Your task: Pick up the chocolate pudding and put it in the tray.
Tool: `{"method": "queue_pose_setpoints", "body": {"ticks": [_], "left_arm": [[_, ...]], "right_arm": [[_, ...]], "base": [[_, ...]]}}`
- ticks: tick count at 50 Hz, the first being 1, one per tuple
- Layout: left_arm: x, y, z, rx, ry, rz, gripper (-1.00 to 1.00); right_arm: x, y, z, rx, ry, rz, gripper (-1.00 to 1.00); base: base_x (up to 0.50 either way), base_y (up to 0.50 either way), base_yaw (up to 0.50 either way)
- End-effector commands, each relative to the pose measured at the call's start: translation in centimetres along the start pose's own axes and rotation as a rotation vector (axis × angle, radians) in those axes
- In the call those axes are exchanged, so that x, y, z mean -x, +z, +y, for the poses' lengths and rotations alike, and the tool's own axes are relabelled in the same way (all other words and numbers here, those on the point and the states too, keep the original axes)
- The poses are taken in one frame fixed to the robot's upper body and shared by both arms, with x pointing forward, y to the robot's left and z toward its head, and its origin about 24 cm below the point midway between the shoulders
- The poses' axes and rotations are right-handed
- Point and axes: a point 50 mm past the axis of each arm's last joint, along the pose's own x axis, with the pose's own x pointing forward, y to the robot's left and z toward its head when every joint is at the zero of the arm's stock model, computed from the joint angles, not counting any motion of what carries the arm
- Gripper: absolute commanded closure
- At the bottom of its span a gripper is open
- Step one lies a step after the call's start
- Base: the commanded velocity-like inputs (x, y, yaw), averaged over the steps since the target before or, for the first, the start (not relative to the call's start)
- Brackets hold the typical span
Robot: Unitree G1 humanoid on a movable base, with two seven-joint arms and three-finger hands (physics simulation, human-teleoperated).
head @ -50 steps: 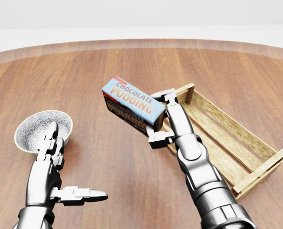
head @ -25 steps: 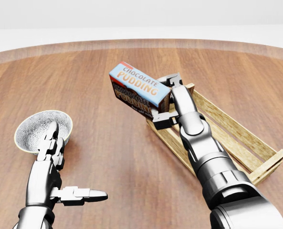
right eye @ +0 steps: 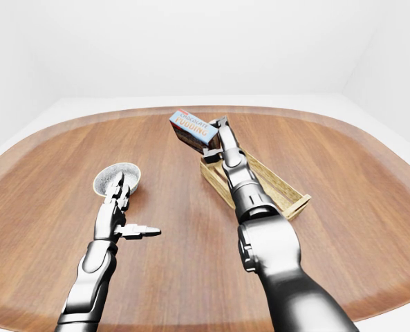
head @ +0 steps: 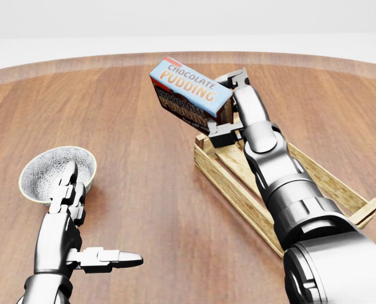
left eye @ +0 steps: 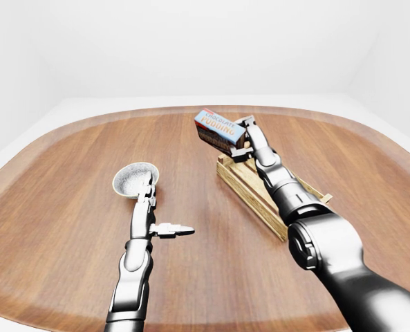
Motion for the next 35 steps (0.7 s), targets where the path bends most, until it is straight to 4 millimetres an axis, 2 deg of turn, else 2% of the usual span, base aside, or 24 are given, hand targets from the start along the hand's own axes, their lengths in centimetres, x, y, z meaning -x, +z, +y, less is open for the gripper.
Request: {"method": "queue_pose_setpoints", "body": {"ticks": [1,12,22,35], "left_arm": [[0.1,-0.1,-0.1,0.012,-0.011,0.009,-1.00],[0.0,-0.1,-0.1,0.010,-0.014,0.008,-1.00],[0.1,-0.1,-0.1,0.009,-0.015,0.008,-1.00],[0.0,-0.1,-0.1,0.011,-0.012,0.009,-1.00]], "right_arm": [[-0.3,1.3,-0.9,-0.038,-0.024,-0.015,1.00],[-0.5,1.6,-1.8,-0.098,-0.020,-0.015,1.00],[-0.3,0.3,-2.8,-0.102,-0.044,0.017,1.00],[0.1,-1.7,-3.1,-0.093,-0.060,0.068,1.00]], "base": [[0.00,0.00,0.00],[0.00,0.00,0.00],[0.00,0.00,0.00],[0.00,0.00,0.00]]}}
